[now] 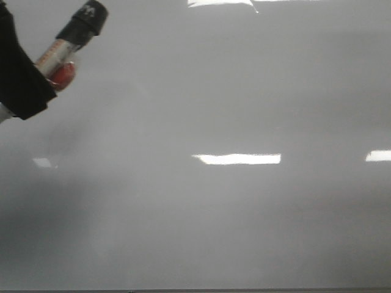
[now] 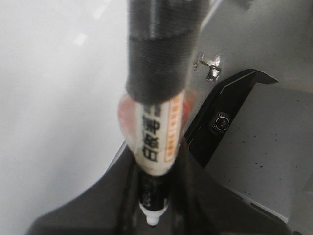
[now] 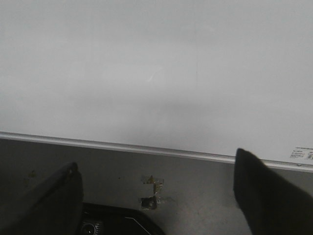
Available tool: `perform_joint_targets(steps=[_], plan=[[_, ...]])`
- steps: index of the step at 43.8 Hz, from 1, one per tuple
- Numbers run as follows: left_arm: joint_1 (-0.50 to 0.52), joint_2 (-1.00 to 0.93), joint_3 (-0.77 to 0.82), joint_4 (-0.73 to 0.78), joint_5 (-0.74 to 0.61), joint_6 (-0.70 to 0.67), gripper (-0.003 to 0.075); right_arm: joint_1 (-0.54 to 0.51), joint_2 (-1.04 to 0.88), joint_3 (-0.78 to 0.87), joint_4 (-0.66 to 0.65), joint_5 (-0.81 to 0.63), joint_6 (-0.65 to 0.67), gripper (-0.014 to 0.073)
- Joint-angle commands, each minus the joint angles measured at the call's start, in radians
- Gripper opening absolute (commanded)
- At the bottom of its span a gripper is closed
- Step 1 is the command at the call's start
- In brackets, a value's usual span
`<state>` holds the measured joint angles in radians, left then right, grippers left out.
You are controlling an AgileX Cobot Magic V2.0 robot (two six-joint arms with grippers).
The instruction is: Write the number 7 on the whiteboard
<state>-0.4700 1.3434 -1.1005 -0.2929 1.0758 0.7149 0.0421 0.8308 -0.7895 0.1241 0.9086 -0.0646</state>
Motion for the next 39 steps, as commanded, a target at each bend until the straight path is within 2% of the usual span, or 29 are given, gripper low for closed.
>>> perform_joint_targets(steps=[1,10,18,24,39], plan=[[-0.085,-0.021,-0.033,-0.034,-0.053,0.019,-0.0020,0.052,0.024,-0.048,0.023,-0.042,-0.069,0.0645],[-0.229,-0.020,-0.033,-0.029,-0.087,0.055,-0.0020,0.236,0.073,-0.077,0.054,-0.012,-0.215,0.0645],[-0.326,0.030,-0.033,-0.028,-0.085,0.100,-0.0020,0.385,0.125,-0.119,0.181,0.068,-0.454,0.0645],[-0.374,0.075,-0.033,-0.025,-0.085,0.100,-0.0020,0.493,0.156,-0.121,0.262,0.069,-0.644,0.0645],[-0.412,0.109,-0.033,-0.025,-0.085,0.100,-0.0020,0.702,0.281,-0.126,0.292,-0.130,-0.673,0.0643]])
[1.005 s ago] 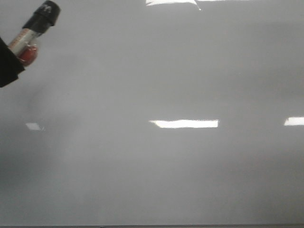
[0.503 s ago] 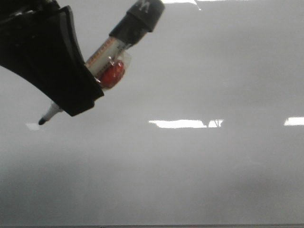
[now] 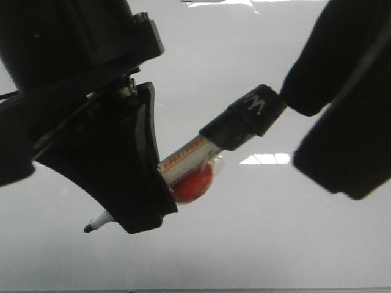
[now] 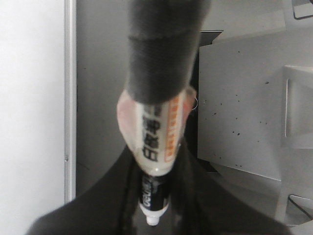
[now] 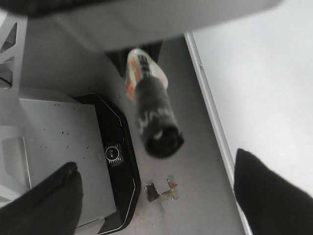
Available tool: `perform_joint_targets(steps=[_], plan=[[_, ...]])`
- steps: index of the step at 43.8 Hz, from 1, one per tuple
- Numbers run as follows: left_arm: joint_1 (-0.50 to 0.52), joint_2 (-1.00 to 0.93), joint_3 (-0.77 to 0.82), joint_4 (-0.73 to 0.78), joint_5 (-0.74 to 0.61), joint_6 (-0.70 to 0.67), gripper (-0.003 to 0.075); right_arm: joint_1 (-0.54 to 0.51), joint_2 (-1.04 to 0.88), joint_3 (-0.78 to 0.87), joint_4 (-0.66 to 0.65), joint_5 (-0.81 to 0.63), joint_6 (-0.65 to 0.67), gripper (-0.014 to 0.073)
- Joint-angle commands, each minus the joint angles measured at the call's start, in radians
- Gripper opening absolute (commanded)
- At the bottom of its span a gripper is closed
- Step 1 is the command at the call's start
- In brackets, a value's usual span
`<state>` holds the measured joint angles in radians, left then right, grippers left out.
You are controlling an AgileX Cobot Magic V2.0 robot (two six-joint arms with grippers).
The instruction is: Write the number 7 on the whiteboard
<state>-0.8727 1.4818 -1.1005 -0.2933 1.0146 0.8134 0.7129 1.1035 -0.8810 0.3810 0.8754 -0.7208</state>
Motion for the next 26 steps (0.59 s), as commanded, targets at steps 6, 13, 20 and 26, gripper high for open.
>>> perform_joint_targets(steps=[6,13,20,26], plan=[[-0.010,-0.030,-0.033,-0.025,-0.028,0.003,-0.0020,0.068,0.036,-0.034,0.067,-0.167,-0.016,0.0643],[-0.010,-0.030,-0.033,-0.025,-0.037,0.021,-0.0020,0.068,0.042,-0.034,0.075,-0.166,-0.016,0.0528],[-0.010,-0.030,-0.033,-0.025,-0.060,0.022,-0.0020,0.068,0.042,-0.034,0.074,-0.155,-0.017,0.0392],[-0.010,-0.030,-0.033,-0.025,-0.075,0.022,-0.0020,0.066,0.042,-0.034,0.068,-0.158,-0.019,0.0342]])
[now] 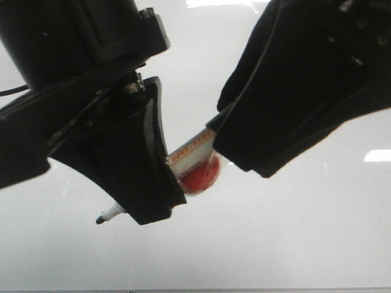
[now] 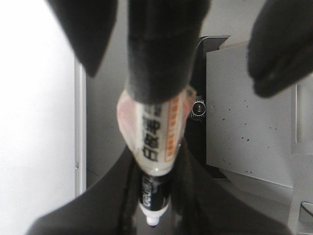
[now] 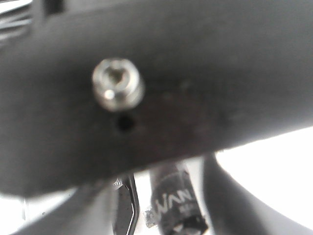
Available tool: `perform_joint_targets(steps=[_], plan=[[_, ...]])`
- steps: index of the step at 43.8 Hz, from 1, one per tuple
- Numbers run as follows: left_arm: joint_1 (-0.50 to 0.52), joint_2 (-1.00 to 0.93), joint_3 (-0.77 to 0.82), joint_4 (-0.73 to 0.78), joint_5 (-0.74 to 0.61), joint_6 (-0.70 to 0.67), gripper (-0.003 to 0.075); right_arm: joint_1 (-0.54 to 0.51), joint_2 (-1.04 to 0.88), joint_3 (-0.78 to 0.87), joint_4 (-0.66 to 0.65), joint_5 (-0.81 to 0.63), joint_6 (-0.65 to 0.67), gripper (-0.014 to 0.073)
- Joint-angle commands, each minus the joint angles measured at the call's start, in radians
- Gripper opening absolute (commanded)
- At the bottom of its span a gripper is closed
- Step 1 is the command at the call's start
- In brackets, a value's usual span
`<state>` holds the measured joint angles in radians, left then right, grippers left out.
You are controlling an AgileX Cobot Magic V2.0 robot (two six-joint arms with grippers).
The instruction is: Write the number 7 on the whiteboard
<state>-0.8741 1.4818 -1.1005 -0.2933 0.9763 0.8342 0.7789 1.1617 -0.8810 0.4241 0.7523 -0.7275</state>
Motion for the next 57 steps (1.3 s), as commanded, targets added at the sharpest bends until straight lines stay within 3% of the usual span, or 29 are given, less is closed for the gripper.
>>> perform_joint_targets(steps=[1,13,19,21,23,28,32,38,50,57], plan=[[-0.008,-0.030,-0.033,-0.025,-0.037,0.001,-0.0020,0.000,-0.016,-0.034,0.024,-0.035,-0.013,0.0330],[-0.008,-0.030,-0.033,-0.025,-0.039,0.001,-0.0020,-0.001,-0.016,-0.034,0.009,-0.019,-0.013,0.0050],[-0.008,-0.030,-0.033,-0.025,-0.042,0.001,-0.0013,-0.001,-0.016,-0.034,0.009,-0.016,-0.013,-0.0046],[-0.008,-0.030,-0.033,-0.025,-0.040,-0.004,0.0024,-0.001,-0.016,-0.034,0.009,-0.015,-0.013,-0.0069],[-0.008,-0.030,-0.033,-0.025,-0.038,-0.008,0.0072,-0.001,-0.016,-0.034,0.009,-0.015,-0.011,-0.0069],[0.006,-0.047,-0.036,-0.003,-0.046,-0.069,0.0286,-0.007,-0.020,-0.034,0.007,-0.012,-0.004,-0.0067],[0.036,-0.087,-0.036,0.041,-0.053,-0.129,0.0368,-0.029,-0.037,-0.035,-0.013,-0.006,0.022,-0.0067],[0.114,-0.180,-0.036,0.082,-0.037,-0.218,0.0375,-0.108,-0.086,-0.035,-0.079,0.005,0.106,-0.0067],[0.337,-0.436,0.042,0.080,-0.073,-0.301,0.0375,-0.385,-0.242,-0.138,-0.113,0.153,0.298,-0.0067],[0.450,-0.560,0.133,0.080,-0.091,-0.311,0.0375,-0.554,-0.334,-0.115,-0.127,0.152,0.420,-0.0067]])
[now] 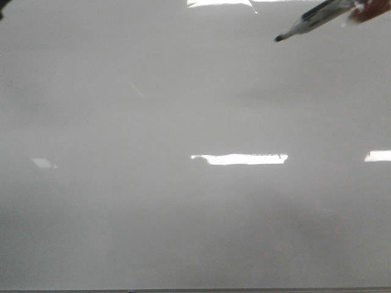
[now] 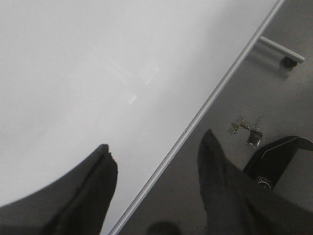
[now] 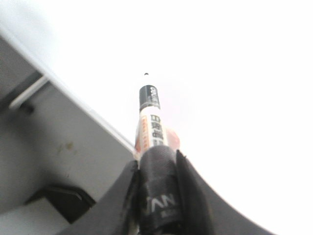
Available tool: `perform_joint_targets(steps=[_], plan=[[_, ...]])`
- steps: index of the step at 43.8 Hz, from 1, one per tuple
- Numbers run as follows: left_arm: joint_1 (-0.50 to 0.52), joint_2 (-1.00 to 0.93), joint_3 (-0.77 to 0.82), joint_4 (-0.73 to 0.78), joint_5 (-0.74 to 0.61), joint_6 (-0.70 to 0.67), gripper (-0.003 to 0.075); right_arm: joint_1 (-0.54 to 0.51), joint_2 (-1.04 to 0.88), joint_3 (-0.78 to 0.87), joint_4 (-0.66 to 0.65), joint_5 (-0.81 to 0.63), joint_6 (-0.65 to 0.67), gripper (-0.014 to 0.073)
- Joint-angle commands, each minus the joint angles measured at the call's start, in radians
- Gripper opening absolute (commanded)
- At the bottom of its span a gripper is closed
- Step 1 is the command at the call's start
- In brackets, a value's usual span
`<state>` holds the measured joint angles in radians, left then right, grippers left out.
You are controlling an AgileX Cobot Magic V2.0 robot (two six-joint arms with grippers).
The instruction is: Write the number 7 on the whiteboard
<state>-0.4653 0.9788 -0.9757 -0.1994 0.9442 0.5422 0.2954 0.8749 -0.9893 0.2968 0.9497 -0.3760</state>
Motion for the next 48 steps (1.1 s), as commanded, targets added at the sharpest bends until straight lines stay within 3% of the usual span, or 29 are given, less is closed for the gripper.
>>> perform_joint_targets(steps=[1,9,17,25,48], plan=[[0.052,-0.068,0.016,-0.014,-0.061,-0.019,0.0375,-0.085,-0.057,0.008,0.004,-0.063,0.079,-0.0067],[0.089,-0.106,0.051,-0.017,-0.071,-0.020,0.0375,-0.109,-0.068,0.134,0.086,-0.277,0.071,-0.0067],[0.089,-0.099,0.051,-0.019,-0.077,-0.020,0.0375,-0.080,0.017,0.135,0.192,-0.428,-0.001,-0.0067],[0.089,-0.099,0.051,-0.023,-0.087,-0.020,0.0375,-0.030,0.120,0.131,0.196,-0.557,-0.006,-0.0067],[0.089,-0.099,0.051,-0.041,-0.104,-0.020,0.0365,-0.016,0.360,-0.009,0.191,-0.631,-0.008,-0.0067]])
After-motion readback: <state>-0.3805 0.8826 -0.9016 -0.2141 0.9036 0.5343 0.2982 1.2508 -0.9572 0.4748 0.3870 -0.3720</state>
